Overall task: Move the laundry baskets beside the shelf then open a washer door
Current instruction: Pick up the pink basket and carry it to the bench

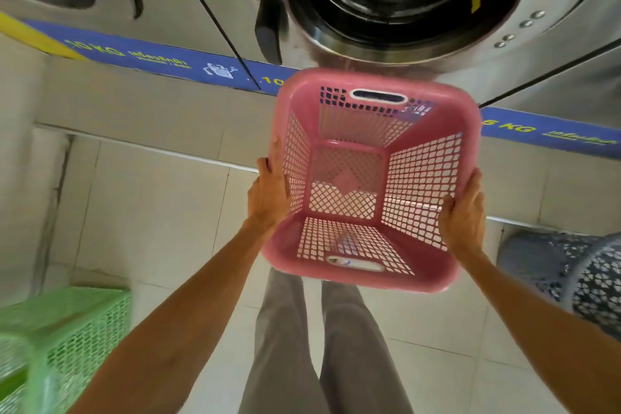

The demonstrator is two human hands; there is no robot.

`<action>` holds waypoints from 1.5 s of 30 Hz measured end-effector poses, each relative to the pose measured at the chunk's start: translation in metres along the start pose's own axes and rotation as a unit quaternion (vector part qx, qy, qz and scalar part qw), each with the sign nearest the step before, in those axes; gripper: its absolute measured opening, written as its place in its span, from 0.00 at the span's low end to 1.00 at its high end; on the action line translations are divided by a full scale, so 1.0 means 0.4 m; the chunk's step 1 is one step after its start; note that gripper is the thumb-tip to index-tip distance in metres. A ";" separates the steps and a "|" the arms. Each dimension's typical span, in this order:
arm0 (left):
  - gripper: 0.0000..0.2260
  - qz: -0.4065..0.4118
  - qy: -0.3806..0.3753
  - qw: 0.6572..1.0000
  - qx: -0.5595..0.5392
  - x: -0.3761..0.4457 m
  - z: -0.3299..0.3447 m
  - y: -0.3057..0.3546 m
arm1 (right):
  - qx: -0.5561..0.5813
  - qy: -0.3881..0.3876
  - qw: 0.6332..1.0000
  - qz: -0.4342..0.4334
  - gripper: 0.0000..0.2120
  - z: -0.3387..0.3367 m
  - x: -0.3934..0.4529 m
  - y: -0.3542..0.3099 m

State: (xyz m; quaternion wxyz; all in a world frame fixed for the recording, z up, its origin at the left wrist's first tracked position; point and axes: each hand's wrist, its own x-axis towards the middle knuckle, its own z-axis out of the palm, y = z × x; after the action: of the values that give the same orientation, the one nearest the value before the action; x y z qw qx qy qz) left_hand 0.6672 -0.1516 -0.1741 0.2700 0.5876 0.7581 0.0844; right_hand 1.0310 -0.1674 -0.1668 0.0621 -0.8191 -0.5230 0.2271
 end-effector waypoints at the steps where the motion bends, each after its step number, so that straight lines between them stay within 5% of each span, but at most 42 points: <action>1: 0.32 -0.008 0.000 1.000 -0.002 -0.024 -0.003 -0.008 | -0.004 -0.004 1.000 0.003 0.35 -0.003 -0.014 0.001; 9: 0.30 -0.089 0.016 0.996 -0.017 -0.287 -0.137 -0.062 | -0.024 -0.057 0.998 -0.023 0.34 -0.090 -0.168 -0.087; 18: 0.32 -0.230 0.124 0.965 -0.030 -0.523 -0.443 -0.222 | -0.017 -0.119 0.977 -0.178 0.34 -0.149 -0.302 -0.479; 34: 0.32 -0.418 0.330 0.838 -0.121 -0.938 -0.831 -0.673 | -0.014 -0.236 0.845 -0.479 0.34 0.043 -0.688 -1.306; 45: 0.33 -0.517 0.351 0.765 -0.156 -1.009 -0.919 -0.960 | -0.014 -0.293 0.769 -0.567 0.31 0.273 -0.899 -1.672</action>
State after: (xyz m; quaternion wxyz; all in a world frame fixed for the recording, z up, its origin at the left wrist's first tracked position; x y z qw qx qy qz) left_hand 0.2215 -0.5733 0.0886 0.0757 -0.0149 0.9653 0.2497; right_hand 0.3033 -0.2027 0.0735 0.0116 -0.2676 -0.8886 0.3723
